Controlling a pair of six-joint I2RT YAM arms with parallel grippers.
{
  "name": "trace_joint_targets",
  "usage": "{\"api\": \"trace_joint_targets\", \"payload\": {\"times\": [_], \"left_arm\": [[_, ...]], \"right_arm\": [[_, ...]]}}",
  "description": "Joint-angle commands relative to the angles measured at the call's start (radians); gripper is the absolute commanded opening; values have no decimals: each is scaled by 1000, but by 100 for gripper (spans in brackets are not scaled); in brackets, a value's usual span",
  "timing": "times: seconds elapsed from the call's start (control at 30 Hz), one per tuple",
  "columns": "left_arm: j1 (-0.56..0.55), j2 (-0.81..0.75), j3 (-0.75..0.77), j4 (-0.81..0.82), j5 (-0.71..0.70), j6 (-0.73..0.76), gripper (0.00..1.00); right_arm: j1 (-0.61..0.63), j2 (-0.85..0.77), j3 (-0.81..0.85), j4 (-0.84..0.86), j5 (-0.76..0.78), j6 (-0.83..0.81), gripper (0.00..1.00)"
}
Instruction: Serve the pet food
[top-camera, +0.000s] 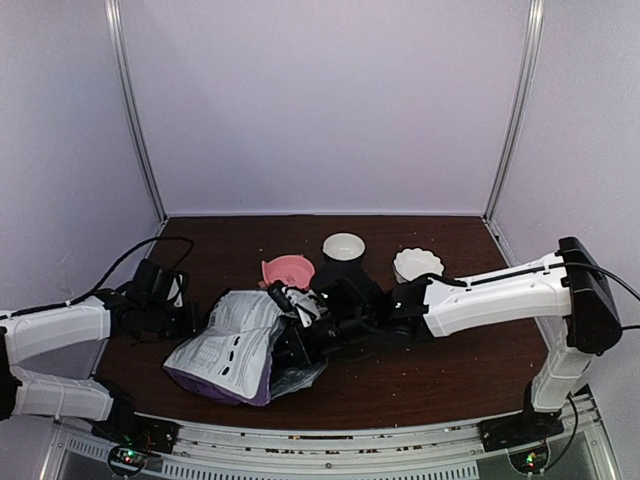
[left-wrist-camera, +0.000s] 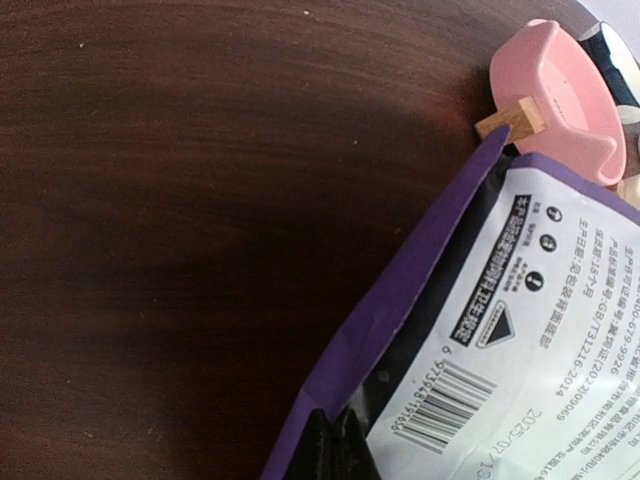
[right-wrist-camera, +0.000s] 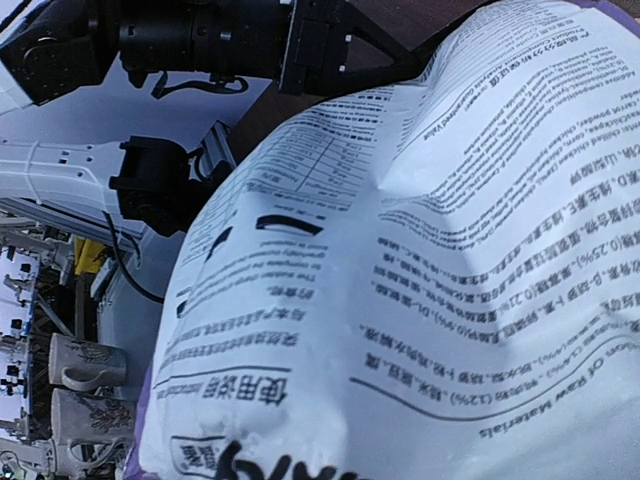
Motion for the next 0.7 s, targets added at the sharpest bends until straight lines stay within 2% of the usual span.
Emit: {"api": "trace_joint_targets", "payload": {"times": [0.0, 0.1, 0.27, 0.43, 0.67], "left_arm": [[-12, -40, 43, -58, 50, 28, 12], [-12, -73, 90, -137, 34, 59, 35], [-27, -147, 209, -271, 29, 102, 57], [-114, -218, 374, -368, 48, 96, 66], [-346, -195, 602, -401, 69, 55, 75]], "right_arm": [[-17, -108, -103, 301, -88, 168, 0], [-25, -145, -134, 359, -58, 227, 0], [-29, -165, -136, 397, -20, 294, 0], [-31, -174, -116, 403, -2, 314, 0], [-33, -158, -110, 450, -8, 346, 0]]}}
